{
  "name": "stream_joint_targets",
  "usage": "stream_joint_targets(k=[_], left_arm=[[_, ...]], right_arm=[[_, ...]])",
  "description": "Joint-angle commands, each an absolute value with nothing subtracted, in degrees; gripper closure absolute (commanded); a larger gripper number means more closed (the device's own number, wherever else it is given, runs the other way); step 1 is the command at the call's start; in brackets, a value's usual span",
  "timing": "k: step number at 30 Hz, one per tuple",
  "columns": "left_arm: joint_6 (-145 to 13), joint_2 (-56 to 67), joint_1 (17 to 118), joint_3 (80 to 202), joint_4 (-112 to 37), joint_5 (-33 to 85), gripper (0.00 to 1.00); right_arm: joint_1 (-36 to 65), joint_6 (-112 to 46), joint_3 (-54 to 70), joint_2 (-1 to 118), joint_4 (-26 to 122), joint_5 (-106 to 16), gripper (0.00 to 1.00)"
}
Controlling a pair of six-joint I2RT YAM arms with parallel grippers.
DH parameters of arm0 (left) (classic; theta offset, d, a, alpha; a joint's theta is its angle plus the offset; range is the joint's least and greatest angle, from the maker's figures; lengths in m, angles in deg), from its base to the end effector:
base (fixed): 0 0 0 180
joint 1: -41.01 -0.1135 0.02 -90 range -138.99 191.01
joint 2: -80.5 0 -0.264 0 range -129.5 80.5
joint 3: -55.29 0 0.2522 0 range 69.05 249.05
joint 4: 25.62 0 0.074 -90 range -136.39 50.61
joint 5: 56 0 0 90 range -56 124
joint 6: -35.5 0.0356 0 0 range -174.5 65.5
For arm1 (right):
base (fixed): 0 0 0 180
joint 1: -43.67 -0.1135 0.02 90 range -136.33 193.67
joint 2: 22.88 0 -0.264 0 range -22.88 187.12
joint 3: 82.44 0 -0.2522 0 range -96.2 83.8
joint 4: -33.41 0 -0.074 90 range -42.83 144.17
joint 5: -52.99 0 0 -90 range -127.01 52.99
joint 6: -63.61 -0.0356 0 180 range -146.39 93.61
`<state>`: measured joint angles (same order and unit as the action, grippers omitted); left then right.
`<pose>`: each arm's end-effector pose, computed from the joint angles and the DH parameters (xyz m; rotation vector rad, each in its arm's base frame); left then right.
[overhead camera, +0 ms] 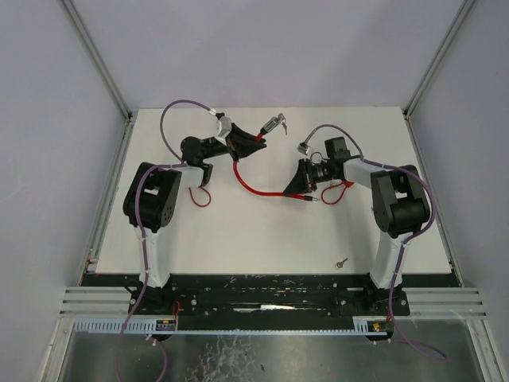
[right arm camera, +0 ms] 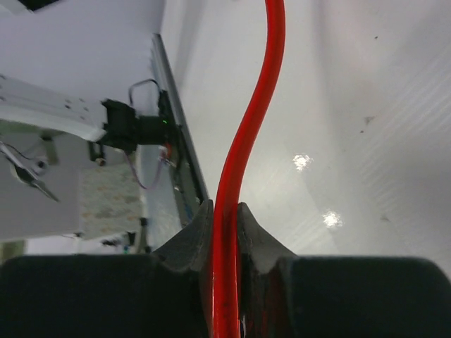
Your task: Lock with the key
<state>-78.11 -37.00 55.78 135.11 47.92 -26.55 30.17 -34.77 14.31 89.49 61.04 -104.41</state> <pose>0.3940 -0.1359 0.2471 0.9477 0.9685 -1.0661 0.3705 0.1227 0.1616 -0.5633 2.2896 1.6453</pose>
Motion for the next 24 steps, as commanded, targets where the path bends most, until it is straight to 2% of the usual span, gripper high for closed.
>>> stream_joint_targets(k=[1,5,8,24], left_arm=[[-80.24,-36.95,58.04,135.45,52.64,-34.85,0.99],[-77.81,-36.60,60.37,135.31,52.64,-38.47,0.99],[-77.33,-36.73,61.70,135.81,52.56,-40.84,1.00],[-73.63,-39.81,64.26,136.88,52.55,-43.46,0.99]], right_arm=[[30.22,-64.33,18.87,83.92,31.91,-114.44,1.00],[32.07,-82.88,23.38,81.28,11.11,-115.43,1.00],[33.58,-91.20,24.79,80.05,2.15,-115.67,1.00],[35.32,-97.53,25.66,78.94,-4.92,-115.71,1.00]])
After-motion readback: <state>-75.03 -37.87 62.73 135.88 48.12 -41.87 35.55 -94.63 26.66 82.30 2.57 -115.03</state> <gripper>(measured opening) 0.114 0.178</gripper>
